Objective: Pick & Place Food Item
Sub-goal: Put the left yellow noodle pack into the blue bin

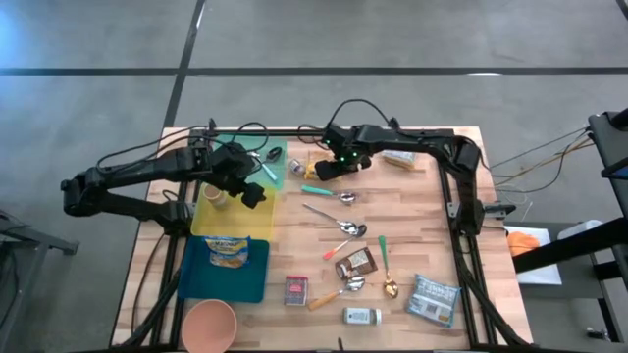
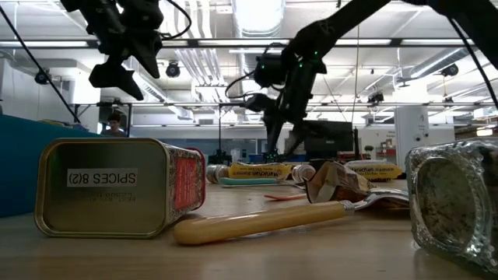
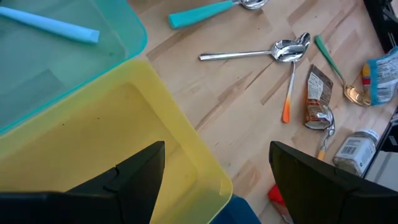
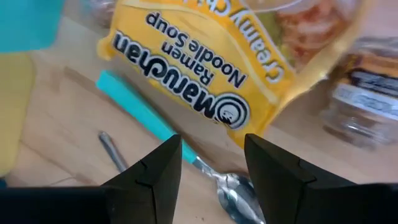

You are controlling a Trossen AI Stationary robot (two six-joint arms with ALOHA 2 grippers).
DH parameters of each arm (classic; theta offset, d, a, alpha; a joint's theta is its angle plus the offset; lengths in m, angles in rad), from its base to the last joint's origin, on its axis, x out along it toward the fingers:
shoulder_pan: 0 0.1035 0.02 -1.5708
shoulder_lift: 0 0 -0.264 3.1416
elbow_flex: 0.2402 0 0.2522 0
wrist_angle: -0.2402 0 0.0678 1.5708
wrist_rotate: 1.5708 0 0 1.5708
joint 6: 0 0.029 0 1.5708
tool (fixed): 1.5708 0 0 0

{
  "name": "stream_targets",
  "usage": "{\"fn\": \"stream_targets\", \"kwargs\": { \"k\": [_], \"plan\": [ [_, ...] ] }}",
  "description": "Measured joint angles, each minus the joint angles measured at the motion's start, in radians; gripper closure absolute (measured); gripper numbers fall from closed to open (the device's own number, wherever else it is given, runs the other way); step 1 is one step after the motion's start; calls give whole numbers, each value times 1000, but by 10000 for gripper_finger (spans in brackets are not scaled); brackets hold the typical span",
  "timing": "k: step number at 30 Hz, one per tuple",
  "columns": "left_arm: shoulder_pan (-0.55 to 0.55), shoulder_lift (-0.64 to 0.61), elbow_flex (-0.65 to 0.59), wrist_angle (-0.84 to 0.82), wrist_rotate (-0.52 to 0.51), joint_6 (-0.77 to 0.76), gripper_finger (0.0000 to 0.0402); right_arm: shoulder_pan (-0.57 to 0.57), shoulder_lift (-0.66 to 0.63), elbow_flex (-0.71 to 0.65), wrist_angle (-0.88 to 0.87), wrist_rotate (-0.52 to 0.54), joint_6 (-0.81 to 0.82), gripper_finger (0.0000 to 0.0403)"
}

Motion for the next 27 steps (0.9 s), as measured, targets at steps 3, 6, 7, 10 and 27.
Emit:
{"fn": "stream_targets", "kwargs": {
  "k": [3, 6, 7, 10, 27],
  "plan": [
    [0, 0, 0, 0, 0, 0, 107, -1, 11, 0, 6, 3, -2, 230],
    [0, 0, 0, -1, 0, 0, 107, -7, 4, -7, 9, 27, -9, 230],
    [0, 0, 0, -1, 0, 0, 107, -9, 0, -9, 7, 30, -10, 230],
    [0, 0, 0, -1, 0, 1, 107, -16, -19, -14, 9, 30, -13, 230],
    [0, 0, 0, -2, 1, 5, 107, -51, -72, -316, 428, -109, 92, 230]
  ]
}}
